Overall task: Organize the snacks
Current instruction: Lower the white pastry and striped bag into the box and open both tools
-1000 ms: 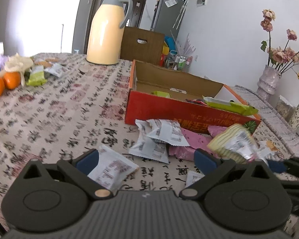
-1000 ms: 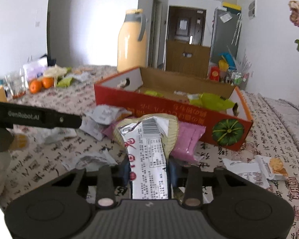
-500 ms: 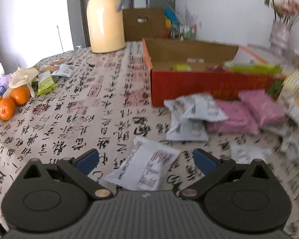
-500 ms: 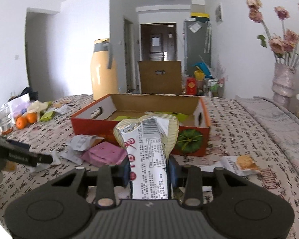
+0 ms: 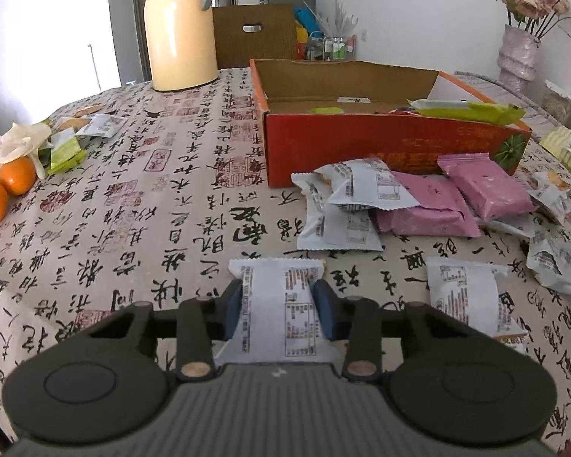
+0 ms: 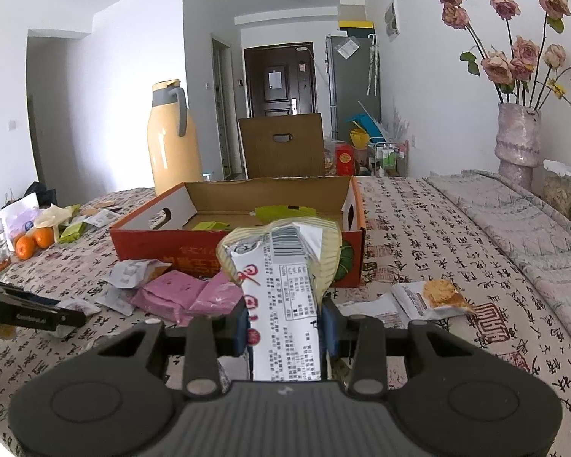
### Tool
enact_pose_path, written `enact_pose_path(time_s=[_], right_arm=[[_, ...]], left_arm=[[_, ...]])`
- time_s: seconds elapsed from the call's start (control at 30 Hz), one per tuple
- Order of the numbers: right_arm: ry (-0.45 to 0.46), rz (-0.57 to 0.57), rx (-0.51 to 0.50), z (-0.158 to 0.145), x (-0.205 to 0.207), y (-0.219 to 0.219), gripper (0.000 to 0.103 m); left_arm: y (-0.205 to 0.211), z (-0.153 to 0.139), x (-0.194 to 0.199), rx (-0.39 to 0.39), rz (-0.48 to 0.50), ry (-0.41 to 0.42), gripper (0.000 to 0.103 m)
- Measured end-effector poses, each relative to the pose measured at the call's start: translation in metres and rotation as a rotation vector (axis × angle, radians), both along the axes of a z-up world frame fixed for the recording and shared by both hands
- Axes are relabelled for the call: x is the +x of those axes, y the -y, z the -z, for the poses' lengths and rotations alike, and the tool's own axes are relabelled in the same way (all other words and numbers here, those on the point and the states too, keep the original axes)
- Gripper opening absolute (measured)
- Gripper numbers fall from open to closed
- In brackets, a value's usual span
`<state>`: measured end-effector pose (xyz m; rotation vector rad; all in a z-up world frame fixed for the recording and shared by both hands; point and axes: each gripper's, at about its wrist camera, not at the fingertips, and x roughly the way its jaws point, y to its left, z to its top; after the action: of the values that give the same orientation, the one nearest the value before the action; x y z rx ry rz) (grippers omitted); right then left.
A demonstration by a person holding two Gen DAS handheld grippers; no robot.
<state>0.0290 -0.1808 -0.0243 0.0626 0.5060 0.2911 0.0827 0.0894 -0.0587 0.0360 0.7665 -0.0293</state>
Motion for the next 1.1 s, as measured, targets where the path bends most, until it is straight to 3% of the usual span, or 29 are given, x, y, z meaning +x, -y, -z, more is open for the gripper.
enact_pose_path(time_s=[0.5,0.8,1.1], right_arm=[[0.032,-0.008,0.015,-0.011,0.007,-0.003,0.037],[0.058,-0.029,0.032,-0.03,0.052,-0.014,0.037],[0.038,-0.045,0.02,-0.036,0.117,-0.028,0.037]], left_arm=[[0.013,-0.044,-0.004,-0.051,-0.005,0.128,0.041],[0.036,-0.08,0.024,-0.089,0.001,0.204,0.041],[0.06,-0.099,0.073,-0.105,-0.005,0.221,0.041]])
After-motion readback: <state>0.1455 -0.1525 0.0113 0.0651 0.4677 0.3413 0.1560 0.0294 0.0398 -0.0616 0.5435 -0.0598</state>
